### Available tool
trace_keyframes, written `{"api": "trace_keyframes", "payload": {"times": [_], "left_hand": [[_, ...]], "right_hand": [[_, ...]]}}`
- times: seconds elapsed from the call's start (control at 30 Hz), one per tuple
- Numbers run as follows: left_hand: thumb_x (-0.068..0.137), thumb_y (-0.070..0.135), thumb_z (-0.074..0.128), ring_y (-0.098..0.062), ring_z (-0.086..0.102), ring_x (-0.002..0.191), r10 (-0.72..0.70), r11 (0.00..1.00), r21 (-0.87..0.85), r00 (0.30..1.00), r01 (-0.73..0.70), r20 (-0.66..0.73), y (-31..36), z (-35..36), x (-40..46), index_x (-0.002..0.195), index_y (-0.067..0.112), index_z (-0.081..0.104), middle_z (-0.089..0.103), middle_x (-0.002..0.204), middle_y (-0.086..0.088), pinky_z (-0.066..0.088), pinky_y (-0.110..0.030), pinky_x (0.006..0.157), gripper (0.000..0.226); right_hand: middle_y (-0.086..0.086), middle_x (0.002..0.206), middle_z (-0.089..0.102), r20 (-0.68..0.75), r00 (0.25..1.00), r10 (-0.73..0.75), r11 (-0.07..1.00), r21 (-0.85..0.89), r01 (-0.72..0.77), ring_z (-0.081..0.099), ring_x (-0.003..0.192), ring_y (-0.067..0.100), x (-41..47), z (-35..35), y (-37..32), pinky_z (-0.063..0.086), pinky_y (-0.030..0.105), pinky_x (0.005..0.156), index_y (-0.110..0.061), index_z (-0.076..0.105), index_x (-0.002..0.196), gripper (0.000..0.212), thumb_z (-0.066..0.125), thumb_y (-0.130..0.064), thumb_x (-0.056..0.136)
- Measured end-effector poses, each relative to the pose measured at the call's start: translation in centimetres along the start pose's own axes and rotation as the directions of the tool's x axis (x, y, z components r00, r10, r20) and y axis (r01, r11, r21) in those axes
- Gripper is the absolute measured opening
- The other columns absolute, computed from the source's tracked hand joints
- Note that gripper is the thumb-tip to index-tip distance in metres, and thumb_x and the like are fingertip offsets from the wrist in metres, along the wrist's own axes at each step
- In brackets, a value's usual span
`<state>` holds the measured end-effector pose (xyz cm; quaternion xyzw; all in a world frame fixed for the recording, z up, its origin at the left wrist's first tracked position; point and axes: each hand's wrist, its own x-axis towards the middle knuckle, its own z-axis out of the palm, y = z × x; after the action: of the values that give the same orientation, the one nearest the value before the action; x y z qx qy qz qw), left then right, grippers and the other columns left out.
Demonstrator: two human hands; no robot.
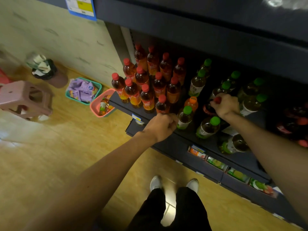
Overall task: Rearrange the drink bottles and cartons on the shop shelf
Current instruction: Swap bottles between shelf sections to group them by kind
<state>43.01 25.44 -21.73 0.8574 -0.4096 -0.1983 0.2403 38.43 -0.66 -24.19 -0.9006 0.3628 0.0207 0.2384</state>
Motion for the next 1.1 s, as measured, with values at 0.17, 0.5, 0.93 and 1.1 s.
{"api": "trace_keyframes", "payload": {"times": [0.17,0.5,0.93,1.1], "left_hand": [[0.09,0.012,0.053,-0.019,0.055,0.076,0.089,0.996,0.017,0.996,-0.089,0.024,1.3,-0.1,0.9,0.095,0.013,0.063,0.059,0.083,-0.001,0.051,-0.039,0.069,0.011],[0.091,0.018,0.052,-0.019,0.06,0.073,0.245,0.969,0.006,0.968,-0.246,0.047,5.4,-0.8,1.8,0.093,0.022,0.059,0.061,0.079,0.002,0.051,-0.037,0.067,0.008],[0.091,0.016,0.057,-0.022,0.063,0.078,0.485,0.875,-0.064,0.868,-0.48,0.111,14.9,4.0,0.9,0.097,0.015,0.067,0.067,0.085,-0.005,0.052,-0.034,0.07,0.012],[0.091,0.021,0.056,-0.021,0.063,0.075,0.454,0.89,-0.033,0.878,-0.454,0.155,18.1,6.3,1.2,0.096,0.018,0.066,0.066,0.081,-0.001,0.055,-0.039,0.072,0.011]], "right_hand": [[0.015,0.099,0.066,-0.136,0.986,-0.096,0.995,0.022,0.1,0.062,0.093,0.033,-2.3,-2.0,-0.3,0.048,0.033,0.075,-0.016,0.061,0.107,0.024,0.058,-0.032,0.089],[0.01,0.087,0.068,-0.473,0.874,-0.11,0.966,0.155,0.206,0.064,0.082,0.026,-8.9,-8.6,0.3,0.039,0.022,0.068,-0.012,0.064,0.099,0.022,0.058,-0.031,0.091],[-0.002,0.073,0.063,-0.58,0.804,0.13,0.942,0.325,0.082,0.057,0.066,0.01,-21.4,-16.1,7.4,0.046,0.03,0.066,-0.014,0.066,0.088,0.012,0.06,-0.022,0.083],[-0.001,0.078,0.063,-0.545,0.836,0.062,0.968,0.237,0.082,0.057,0.073,0.014,-24.5,-18.2,12.0,0.043,0.03,0.07,-0.013,0.066,0.086,0.008,0.06,-0.013,0.079]]}}
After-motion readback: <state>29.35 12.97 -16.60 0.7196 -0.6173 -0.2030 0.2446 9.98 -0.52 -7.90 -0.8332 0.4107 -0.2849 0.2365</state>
